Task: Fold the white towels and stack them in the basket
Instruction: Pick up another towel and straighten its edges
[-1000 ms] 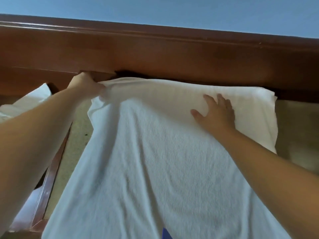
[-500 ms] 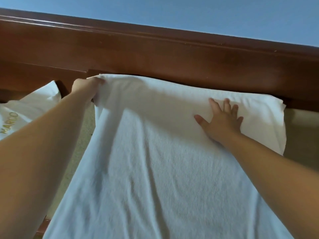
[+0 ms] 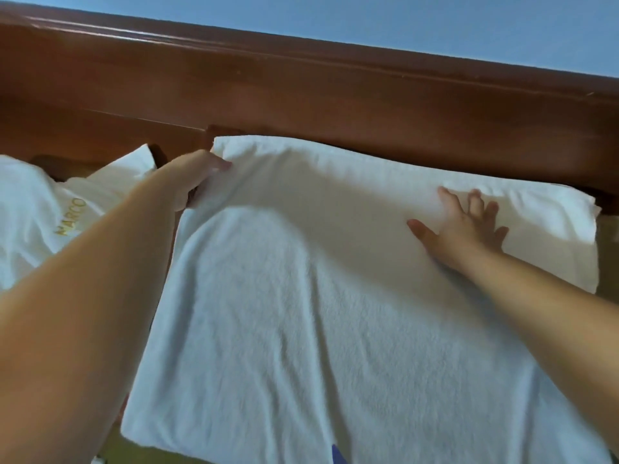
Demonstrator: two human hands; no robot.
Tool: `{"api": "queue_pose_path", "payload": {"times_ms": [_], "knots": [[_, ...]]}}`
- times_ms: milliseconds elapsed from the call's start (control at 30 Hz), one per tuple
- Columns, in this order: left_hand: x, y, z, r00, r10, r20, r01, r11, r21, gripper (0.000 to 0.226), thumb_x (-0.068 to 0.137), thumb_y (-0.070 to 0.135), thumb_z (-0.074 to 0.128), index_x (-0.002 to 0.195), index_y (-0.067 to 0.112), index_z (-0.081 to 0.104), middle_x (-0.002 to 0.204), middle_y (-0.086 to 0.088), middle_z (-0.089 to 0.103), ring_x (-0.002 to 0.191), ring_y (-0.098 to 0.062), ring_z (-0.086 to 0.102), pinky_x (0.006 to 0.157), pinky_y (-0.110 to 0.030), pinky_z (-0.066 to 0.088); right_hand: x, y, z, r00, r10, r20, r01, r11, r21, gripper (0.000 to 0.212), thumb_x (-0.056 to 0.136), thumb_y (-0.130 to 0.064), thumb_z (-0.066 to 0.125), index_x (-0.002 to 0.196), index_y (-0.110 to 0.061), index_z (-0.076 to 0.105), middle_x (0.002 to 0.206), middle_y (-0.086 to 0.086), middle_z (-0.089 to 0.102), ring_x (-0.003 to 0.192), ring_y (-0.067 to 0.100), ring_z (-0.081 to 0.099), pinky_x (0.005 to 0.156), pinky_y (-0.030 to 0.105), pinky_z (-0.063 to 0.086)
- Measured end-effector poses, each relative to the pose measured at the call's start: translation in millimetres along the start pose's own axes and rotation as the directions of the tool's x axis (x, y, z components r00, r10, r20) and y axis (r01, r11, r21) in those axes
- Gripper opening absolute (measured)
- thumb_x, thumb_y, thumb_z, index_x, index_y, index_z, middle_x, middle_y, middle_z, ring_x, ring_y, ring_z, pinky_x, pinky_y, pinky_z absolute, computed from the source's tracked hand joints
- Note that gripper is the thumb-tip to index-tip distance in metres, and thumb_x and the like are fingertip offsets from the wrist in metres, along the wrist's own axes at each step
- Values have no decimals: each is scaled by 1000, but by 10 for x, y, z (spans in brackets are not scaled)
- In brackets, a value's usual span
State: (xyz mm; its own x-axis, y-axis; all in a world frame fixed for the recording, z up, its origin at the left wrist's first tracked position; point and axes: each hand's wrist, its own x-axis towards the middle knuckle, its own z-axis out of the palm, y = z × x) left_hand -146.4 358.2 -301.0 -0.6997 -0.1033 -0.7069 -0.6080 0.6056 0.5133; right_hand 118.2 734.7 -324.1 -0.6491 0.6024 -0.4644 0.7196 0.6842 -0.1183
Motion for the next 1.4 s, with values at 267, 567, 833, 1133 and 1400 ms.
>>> {"api": "queue_pose_path", "payload": {"times_ms": [267,567,833,1133,1400], "knots": [[-60,-213,-58,900,342,-269,-291,933,213,41,88,62,61,106,26,71,89,5,70,88,-24,67,78,-33,51,20,-8,16,1000,3,-21,-3,1000,1,90,84,-89,44,158,-52,10,172,-3,-6,158,35,-5,122,66,10],[-465,-938,-319,978,178,-109,-128,925,358,33,94,44,68,100,12,68,102,-9,69,91,-30,65,80,-37,51,38,14,54,1000,-7,-17,7,1000,-12,89,83,-90,43,156,-51,12,169,0,1,155,36,0,121,68,14],[-825,-1098,102,738,376,-561,-166,906,388,33,102,43,51,123,19,62,129,-19,57,121,-42,48,99,-46,39,0,-29,9,1000,-3,25,3,1000,5,88,86,-87,44,158,-52,9,172,0,-10,157,37,-9,122,67,7],[-2183,-908,2631,738,663,127,-579,525,624,87,91,84,32,164,38,20,175,-4,4,161,-27,1,129,-52,2,-71,207,-105,988,-157,0,156,985,79,60,106,-61,31,162,-43,21,175,3,1,160,30,0,125,57,13],[-2286,-1025,3075,743,657,127,-529,460,713,105,81,100,15,165,40,-1,173,-7,-15,159,-31,-18,125,-61,-8,21,1370,-280,787,490,-375,-344,853,393,52,100,-45,54,142,-13,47,146,19,47,134,42,45,106,53,41]]}}
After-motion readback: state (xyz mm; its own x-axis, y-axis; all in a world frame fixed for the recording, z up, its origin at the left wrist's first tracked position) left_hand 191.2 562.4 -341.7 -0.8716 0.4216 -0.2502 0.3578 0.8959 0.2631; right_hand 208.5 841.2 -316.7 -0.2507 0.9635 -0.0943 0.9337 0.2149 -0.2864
